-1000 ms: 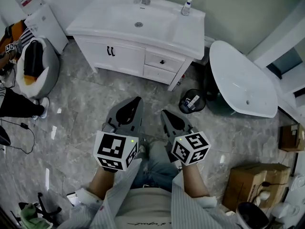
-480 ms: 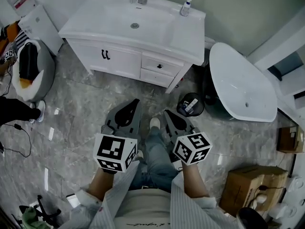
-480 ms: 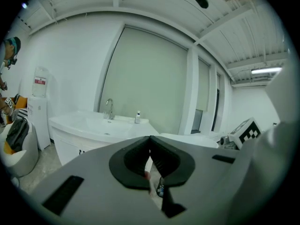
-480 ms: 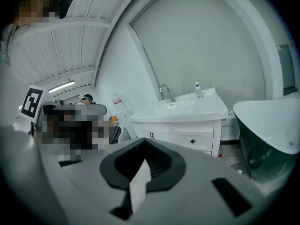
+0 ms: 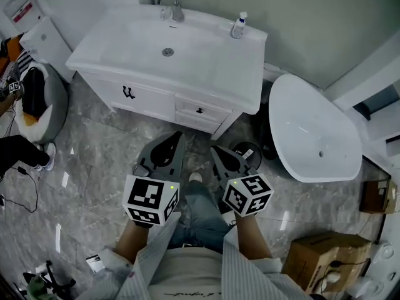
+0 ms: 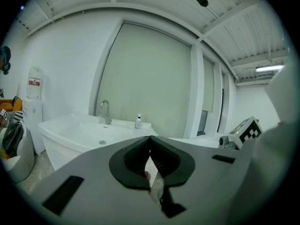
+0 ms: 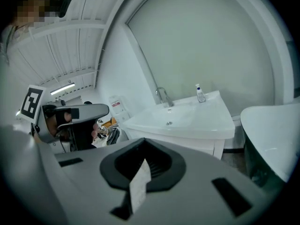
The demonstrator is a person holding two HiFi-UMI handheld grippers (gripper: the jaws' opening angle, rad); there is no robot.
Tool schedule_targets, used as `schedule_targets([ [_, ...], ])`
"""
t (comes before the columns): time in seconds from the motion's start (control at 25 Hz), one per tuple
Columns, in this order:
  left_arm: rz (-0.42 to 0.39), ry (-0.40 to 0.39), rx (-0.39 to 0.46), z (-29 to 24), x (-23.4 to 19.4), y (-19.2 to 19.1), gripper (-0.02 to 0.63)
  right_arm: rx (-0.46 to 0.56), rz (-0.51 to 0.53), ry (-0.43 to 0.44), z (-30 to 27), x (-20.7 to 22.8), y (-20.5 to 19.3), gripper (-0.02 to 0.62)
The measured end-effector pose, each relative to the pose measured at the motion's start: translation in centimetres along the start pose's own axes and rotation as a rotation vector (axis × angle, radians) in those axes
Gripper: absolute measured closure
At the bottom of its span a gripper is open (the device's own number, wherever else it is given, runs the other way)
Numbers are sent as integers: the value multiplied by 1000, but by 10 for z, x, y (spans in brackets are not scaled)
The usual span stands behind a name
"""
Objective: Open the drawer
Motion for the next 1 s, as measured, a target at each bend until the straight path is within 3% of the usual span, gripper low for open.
schedule_targets([
  [0.44,19,50,-9,-76,-10,15,589,-19,40,43,-39,57,52,591],
  [1.0,19,0,-86,-114,-27,-4,589,-62,33,14,-70,71,51,591],
])
Point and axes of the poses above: the fingertips, and each gripper's own axes: z backward along the fingers, x to its right, y out of its top, the point moved 4 cm from there along z, backward along the fingers, and after that the axes turned 2 degrees about -y, right-handed, at the moved point
